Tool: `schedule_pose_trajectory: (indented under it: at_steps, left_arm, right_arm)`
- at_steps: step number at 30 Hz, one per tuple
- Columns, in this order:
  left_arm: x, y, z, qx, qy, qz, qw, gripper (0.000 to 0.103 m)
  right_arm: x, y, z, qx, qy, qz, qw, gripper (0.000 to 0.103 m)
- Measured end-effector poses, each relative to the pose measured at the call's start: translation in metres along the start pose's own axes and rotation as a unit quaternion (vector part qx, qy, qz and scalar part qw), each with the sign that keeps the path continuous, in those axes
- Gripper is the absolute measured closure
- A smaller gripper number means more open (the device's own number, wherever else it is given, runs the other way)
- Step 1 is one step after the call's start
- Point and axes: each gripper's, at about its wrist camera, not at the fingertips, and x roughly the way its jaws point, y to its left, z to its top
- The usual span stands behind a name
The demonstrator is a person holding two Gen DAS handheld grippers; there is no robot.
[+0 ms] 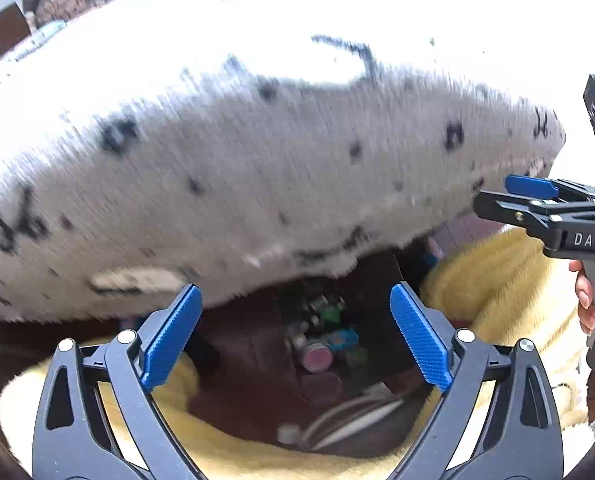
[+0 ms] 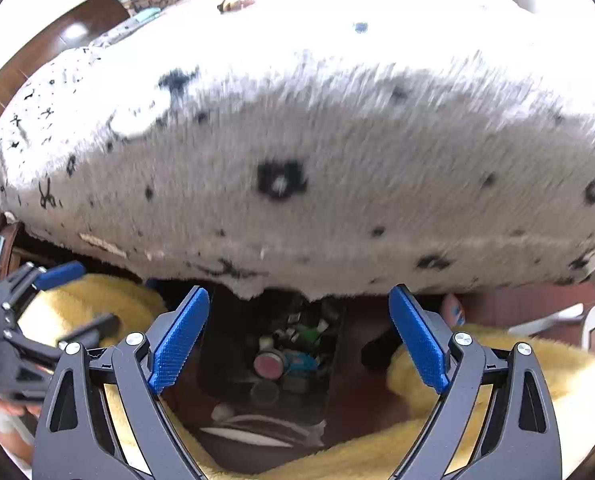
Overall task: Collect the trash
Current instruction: 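Raise both open tools back up toward the bed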
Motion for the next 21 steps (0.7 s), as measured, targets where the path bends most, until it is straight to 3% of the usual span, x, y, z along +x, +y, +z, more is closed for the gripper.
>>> schedule_pose_trajectory:
  at_steps: [10,21]
  left_arm:
    - [-0.039,0.034,0.063,-0.012,-0.07,0.035,0.9968,0.013]
    - [-0.039,0.078,0.136,-0.031,-0.107,0.085,0.9901,0.013]
  right_arm:
    - [-0.042,-0.005,0.049,-0.026,-0.077,-0.024,0.996,0.008]
    - [-0.042,-0.003,0.116,-0.045,-0.101,-0.031,0.993,0.008]
